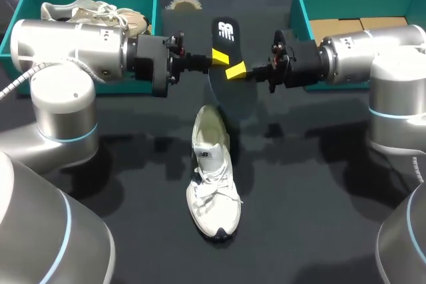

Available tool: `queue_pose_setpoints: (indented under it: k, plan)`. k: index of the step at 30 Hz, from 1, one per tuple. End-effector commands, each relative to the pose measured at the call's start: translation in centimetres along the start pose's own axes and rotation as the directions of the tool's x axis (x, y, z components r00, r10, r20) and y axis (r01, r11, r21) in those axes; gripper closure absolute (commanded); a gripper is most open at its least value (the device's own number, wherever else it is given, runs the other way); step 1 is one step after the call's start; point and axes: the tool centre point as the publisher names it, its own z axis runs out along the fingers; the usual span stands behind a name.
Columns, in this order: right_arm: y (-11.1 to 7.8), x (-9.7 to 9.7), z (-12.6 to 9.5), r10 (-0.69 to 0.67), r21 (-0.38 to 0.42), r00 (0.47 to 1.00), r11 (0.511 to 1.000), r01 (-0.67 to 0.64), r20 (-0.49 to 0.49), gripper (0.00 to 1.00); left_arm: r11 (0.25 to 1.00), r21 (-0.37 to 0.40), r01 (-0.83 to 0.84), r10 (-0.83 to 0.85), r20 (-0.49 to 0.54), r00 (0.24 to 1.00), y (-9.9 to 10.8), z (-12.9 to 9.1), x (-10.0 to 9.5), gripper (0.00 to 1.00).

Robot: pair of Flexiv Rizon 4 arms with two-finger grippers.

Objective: Take the shoe out of the shoebox, open the shoe tongue, remove and reinsert the insole, then place the shoe into the shoebox

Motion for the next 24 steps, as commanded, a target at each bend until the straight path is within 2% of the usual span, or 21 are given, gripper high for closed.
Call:
queue_pose_setpoints:
  k: [1, 3, 4, 5, 6, 11, 15, 18, 20, 24]
  plan:
    - [0.0, 0.0, 0.1, -0.002, -0.001, 1.000, 1.000, 0.002, 0.001, 1.00, 1.000, -0.001, 0.000, 0.000, 0.000, 1.000, 0.0, 0.1, 0.2, 1.00]
    - [0.0, 0.0, 0.1, -0.004, -0.004, 1.000, 1.000, 0.004, 0.001, 1.00, 1.000, 0.004, 0.006, -0.006, 0.000, 1.000, -0.2, 0.0, 0.2, 1.00]
    - [0.0, 0.0, 0.1, -0.005, -0.005, 1.000, 1.000, 0.005, 0.001, 1.00, 1.000, 0.005, 0.017, -0.017, 0.005, 1.000, -0.2, -0.1, 0.3, 0.80]
    - [0.0, 0.0, 0.1, -0.007, -0.007, 1.000, 1.000, 0.007, 0.001, 1.00, 1.000, 0.005, 0.021, -0.021, 0.006, 1.000, -0.2, -0.2, 0.3, 0.54]
    - [0.0, 0.0, 0.0, -0.010, -0.009, 1.000, 1.000, 0.010, 0.002, 1.00, 1.000, 0.001, 0.030, -0.030, 0.011, 0.999, -0.3, -0.4, 0.2, 0.00]
    - [0.0, -0.1, -0.6, -0.024, -0.029, 1.000, 0.999, 0.024, 0.009, 1.00, 0.996, -0.003, 0.088, -0.088, 0.028, 0.996, -0.9, -2.3, -0.1, 0.00]
    - [0.0, -0.2, -1.4, -0.040, -0.050, 0.999, 0.998, 0.041, 0.024, 1.00, 0.990, 0.003, 0.143, -0.143, -0.005, 0.990, -1.9, -4.6, -0.2, 0.00]
    - [0.0, -0.2, -1.7, -0.047, -0.053, 0.999, 0.997, 0.048, 0.026, 1.00, 0.978, 0.020, 0.207, -0.204, -0.103, 0.973, -2.8, -6.2, -0.4, 0.00]
    - [0.1, -0.4, -1.6, -0.057, -0.045, 0.998, 0.997, 0.057, 0.013, 1.00, 0.987, 0.052, 0.155, -0.141, -0.208, 0.968, -3.8, -6.9, -0.5, 0.00]
    - [0.1, -0.4, -1.6, -0.057, -0.045, 0.998, 0.997, 0.057, 0.013, 1.00, 0.987, 0.052, 0.155, -0.141, -0.208, 0.968, -3.8, -6.9, -0.5, 0.00]
